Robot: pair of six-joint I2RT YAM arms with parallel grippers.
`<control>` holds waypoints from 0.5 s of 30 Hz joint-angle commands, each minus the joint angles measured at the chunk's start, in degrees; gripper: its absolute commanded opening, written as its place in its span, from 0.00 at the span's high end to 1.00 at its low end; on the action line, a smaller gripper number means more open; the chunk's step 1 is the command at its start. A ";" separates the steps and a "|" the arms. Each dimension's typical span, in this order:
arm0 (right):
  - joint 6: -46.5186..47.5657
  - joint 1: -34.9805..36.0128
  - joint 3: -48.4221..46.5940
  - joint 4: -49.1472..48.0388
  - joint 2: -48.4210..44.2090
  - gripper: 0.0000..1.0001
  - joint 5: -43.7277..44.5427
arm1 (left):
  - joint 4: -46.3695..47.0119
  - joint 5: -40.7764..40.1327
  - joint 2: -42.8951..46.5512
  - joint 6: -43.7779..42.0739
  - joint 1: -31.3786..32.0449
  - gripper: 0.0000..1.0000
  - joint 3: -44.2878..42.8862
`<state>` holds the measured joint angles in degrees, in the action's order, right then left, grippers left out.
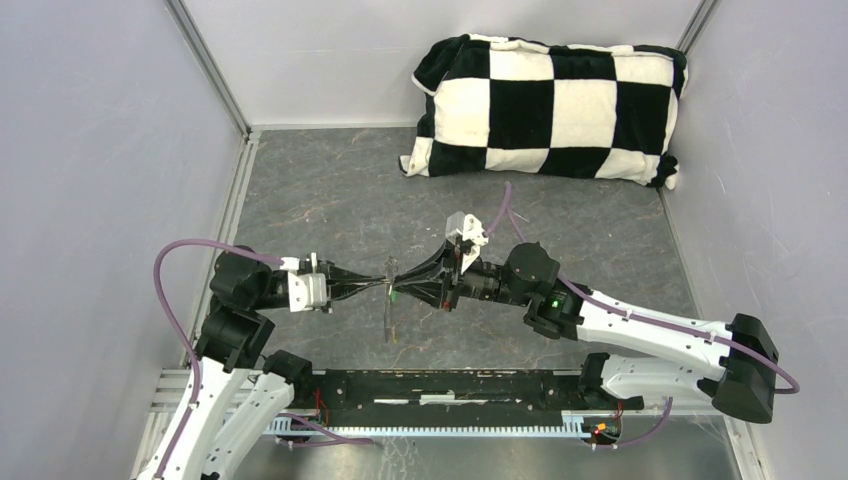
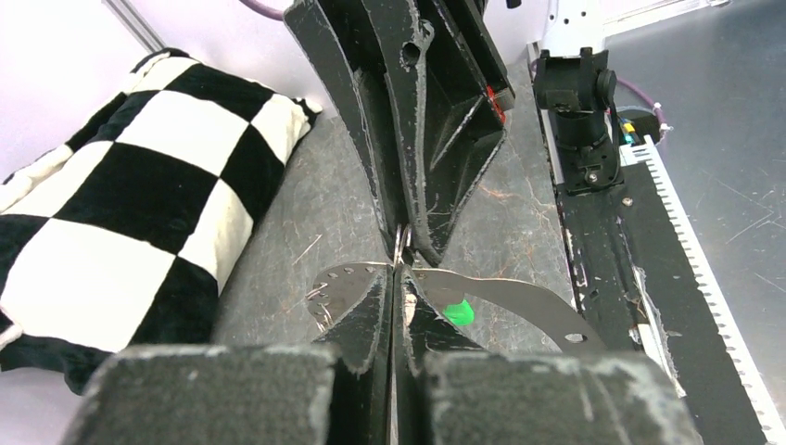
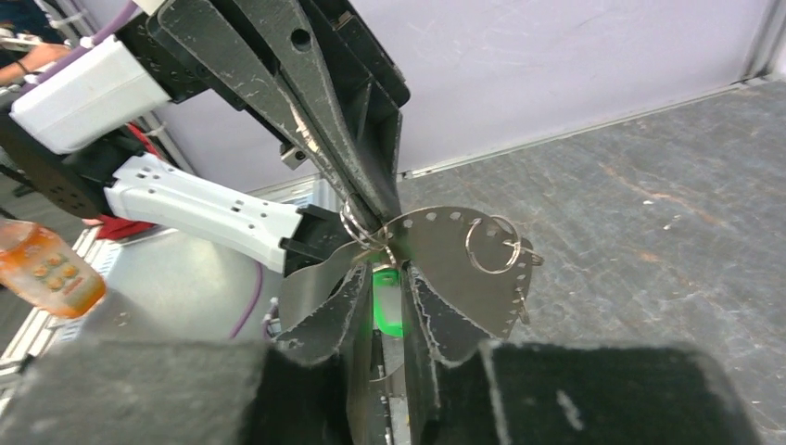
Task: Put the keys on the keyring
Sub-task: Insert the key onto the keyring.
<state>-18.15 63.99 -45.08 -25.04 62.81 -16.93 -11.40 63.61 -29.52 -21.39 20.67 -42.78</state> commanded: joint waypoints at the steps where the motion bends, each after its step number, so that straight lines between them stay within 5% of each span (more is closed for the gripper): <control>1: 0.55 0.04 -0.79 -1.88 -1.58 0.68 -3.59 | 3.99 2.62 -0.10 1.36 0.19 0.98 -3.46; 15: 13.11 -0.14 -13.66 17.41 -5.33 0.38 -7.37 | 4.96 5.82 -0.78 9.41 0.21 0.98 -4.38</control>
<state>-10.81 63.99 -52.47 -12.82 57.80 -21.96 -10.07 66.81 -29.74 -17.87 20.71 -44.99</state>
